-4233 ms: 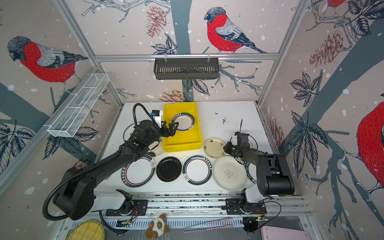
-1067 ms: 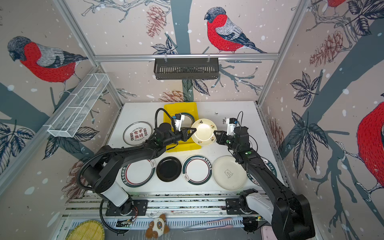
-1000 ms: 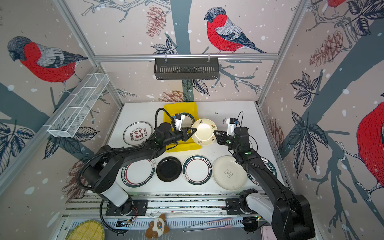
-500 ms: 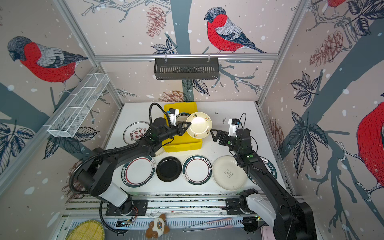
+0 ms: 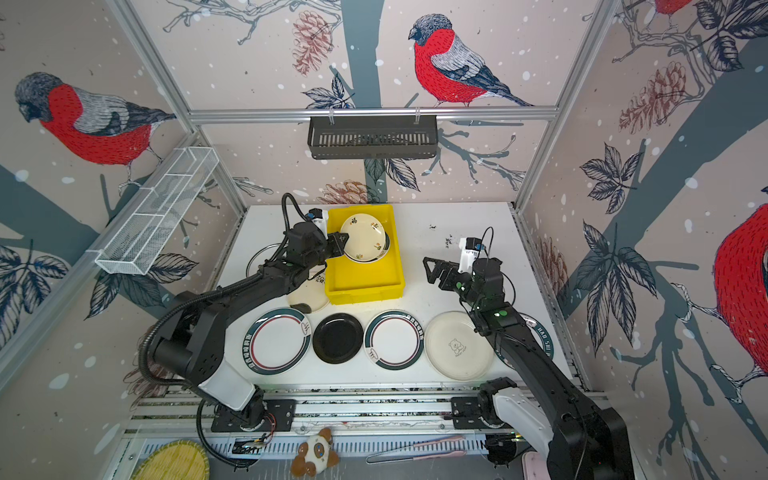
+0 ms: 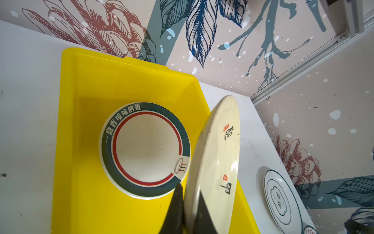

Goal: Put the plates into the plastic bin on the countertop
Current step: 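Lower the cream plate into the yellow bin with the left gripper and release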

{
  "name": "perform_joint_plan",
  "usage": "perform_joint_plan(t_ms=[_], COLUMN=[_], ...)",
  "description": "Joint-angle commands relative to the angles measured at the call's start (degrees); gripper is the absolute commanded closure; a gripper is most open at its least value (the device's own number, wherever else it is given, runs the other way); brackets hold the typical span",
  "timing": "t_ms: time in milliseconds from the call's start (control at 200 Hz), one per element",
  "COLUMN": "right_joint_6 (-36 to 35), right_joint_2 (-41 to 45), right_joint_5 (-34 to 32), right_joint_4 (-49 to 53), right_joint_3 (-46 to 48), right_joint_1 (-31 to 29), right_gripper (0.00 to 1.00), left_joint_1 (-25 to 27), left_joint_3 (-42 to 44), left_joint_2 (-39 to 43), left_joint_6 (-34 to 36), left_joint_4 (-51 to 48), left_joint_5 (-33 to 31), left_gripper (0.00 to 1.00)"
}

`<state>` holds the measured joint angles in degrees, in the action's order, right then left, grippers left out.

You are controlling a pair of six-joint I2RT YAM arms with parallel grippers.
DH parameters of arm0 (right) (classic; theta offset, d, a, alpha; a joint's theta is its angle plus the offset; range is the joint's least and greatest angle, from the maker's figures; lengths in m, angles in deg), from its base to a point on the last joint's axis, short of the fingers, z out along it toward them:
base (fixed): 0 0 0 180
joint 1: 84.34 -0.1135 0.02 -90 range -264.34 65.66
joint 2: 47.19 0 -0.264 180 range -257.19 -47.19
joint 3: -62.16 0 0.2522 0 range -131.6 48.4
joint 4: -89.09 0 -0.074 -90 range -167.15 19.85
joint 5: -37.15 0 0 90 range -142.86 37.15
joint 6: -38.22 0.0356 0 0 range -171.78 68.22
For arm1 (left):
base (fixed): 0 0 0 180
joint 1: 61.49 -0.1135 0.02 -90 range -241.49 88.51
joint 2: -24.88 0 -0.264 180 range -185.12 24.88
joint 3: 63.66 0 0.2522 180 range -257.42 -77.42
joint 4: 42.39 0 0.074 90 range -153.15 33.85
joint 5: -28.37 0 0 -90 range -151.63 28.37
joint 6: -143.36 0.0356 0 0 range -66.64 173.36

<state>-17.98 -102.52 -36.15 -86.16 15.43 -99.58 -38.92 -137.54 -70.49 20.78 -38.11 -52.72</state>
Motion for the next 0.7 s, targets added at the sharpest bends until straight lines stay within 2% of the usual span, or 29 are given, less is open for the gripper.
perform_joint_plan(t_ms=[0, 250, 591, 696], right_joint_6=[-1.1, -1.9, -2.7, -2.8], right_joint_2=[-0.2, -0.6, -0.2, -0.1], right_joint_5=[-1.6, -1.9, -1.9, -1.6], right_joint_4=[-0.1, 1.1, 2.2, 2.2], right_joint_3=[-0.1, -0.6, 0.2, 0.5], right_joint_1=[0.1, 1.3, 2.2, 2.8], right_gripper=[0.02, 0.02, 0.01, 0.01], left_joint_1=[-1.1, -4.5, -4.5, -4.2], left_joint_3=[-3.7, -10.6, -15.7, -17.0], left_joint_2=[-4.1, -14.8, -19.9, -21.1], left_joint_6=[1.2, -1.6, 1.3, 2.3], left_joint_4=[-2.8, -1.8, -7.6, -9.1], left_joint_5=[-0.6, 5.0, 0.6, -0.7], left_gripper=[1.0, 1.0, 1.0, 0.96])
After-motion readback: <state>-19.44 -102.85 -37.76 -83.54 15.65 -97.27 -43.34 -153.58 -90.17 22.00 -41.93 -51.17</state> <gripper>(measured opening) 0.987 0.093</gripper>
